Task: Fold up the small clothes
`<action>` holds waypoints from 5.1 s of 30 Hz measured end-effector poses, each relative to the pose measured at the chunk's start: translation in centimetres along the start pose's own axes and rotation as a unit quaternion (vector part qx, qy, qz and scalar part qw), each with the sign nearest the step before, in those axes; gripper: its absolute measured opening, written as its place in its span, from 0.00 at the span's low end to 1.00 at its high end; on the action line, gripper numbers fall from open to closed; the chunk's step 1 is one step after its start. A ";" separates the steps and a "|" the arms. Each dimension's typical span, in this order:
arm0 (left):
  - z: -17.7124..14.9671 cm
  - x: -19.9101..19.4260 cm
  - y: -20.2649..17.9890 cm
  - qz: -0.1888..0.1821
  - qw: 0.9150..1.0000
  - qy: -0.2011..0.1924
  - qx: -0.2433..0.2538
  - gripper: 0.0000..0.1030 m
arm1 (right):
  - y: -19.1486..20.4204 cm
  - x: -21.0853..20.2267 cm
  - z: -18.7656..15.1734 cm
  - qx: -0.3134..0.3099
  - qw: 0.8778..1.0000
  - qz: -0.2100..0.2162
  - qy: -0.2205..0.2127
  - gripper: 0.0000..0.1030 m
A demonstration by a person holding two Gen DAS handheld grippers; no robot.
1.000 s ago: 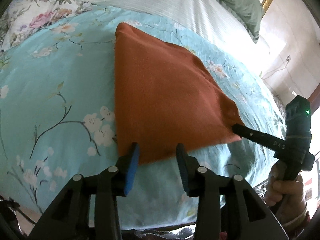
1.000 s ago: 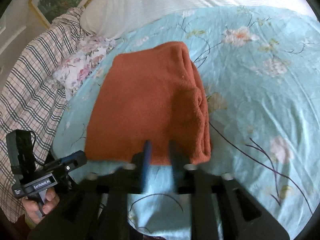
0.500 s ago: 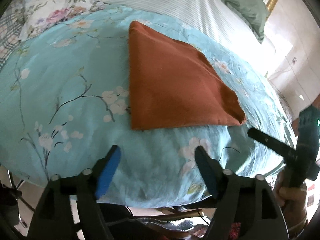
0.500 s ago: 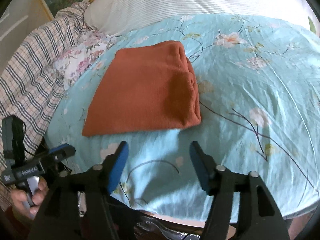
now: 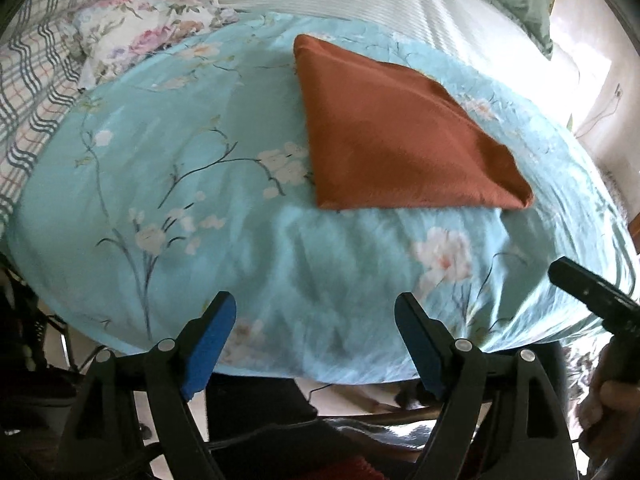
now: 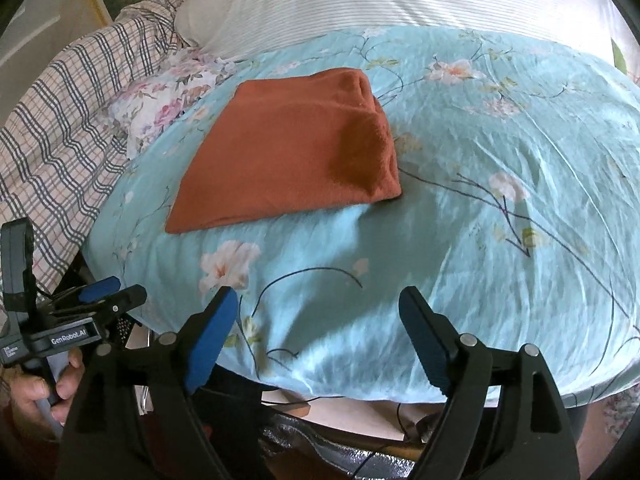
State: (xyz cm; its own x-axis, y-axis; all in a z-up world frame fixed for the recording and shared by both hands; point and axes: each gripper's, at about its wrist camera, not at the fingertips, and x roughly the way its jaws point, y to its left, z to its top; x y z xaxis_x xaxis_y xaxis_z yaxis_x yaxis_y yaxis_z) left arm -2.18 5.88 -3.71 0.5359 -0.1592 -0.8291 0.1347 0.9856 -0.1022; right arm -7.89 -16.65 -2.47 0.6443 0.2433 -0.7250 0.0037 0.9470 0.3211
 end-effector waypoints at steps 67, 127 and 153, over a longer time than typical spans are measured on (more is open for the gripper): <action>11.0 0.8 -3.7 0.136 0.987 -0.044 0.077 0.95 | 0.7 3.1 11.3 -0.081 0.996 0.030 0.024 0.97; 10.6 -0.1 -3.9 0.078 0.994 -0.040 0.064 0.95 | 1.4 3.7 10.9 -0.084 0.994 0.047 0.051 0.98; 9.9 -1.3 -4.9 0.078 0.993 -0.051 0.067 0.95 | 2.0 2.4 10.2 -0.085 0.994 0.046 0.040 0.98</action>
State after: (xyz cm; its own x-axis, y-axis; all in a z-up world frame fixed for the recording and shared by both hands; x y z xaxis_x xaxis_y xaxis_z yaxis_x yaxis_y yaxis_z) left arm 4.77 0.67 3.30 0.6391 -0.0174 -0.7689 0.1494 0.9835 0.1020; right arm 1.53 -16.27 2.66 0.5724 0.3401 -0.7462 -0.1866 0.9401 0.2853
